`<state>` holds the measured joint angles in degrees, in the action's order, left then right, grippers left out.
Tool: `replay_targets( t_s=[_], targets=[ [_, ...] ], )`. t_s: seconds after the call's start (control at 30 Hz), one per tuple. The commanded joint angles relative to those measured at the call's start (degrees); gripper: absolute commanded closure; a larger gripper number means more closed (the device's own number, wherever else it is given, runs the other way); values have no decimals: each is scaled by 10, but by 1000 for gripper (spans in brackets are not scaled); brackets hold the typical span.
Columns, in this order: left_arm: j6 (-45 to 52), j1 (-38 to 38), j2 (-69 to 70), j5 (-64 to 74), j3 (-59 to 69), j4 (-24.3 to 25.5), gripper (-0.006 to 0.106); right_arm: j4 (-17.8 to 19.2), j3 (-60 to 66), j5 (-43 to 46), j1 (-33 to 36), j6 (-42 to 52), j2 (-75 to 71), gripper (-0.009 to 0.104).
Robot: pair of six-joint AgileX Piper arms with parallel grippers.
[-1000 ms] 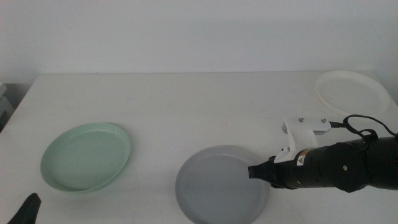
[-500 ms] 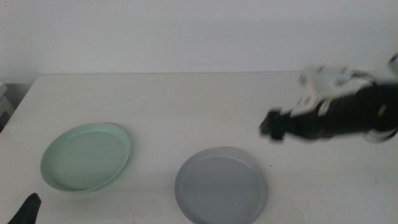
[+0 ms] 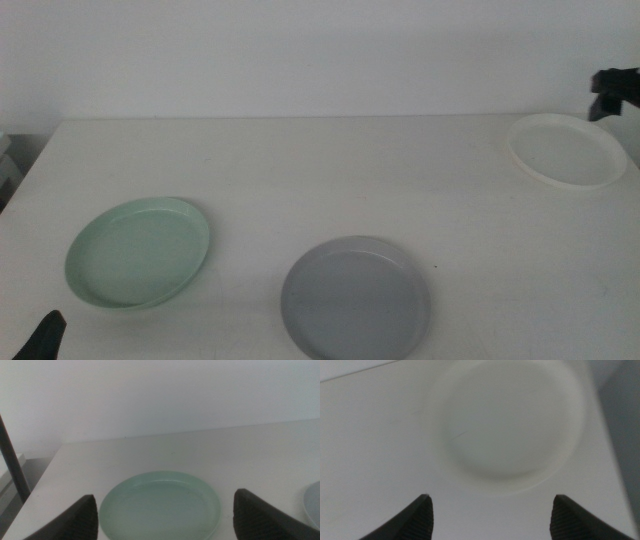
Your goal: Stack the three bowls on top of each other.
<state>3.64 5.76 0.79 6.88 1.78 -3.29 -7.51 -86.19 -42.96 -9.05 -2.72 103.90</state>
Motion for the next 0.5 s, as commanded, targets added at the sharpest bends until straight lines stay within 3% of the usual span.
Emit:
replay_targets(
  t_s=[0.0, 0.2, 0.47],
  targets=[
    [-3, -1, 8, -47, -3, -8, 9, 2, -59, 8, -32, 14, 14, 37],
    [-3, -1, 8, -47, -3, -8, 9, 1, -181, -16, -76, 27, 135, 37],
    [-3, -1, 8, -47, -3, -8, 9, 6, -312, -18, -78, 31, 257, 37]
  ],
)
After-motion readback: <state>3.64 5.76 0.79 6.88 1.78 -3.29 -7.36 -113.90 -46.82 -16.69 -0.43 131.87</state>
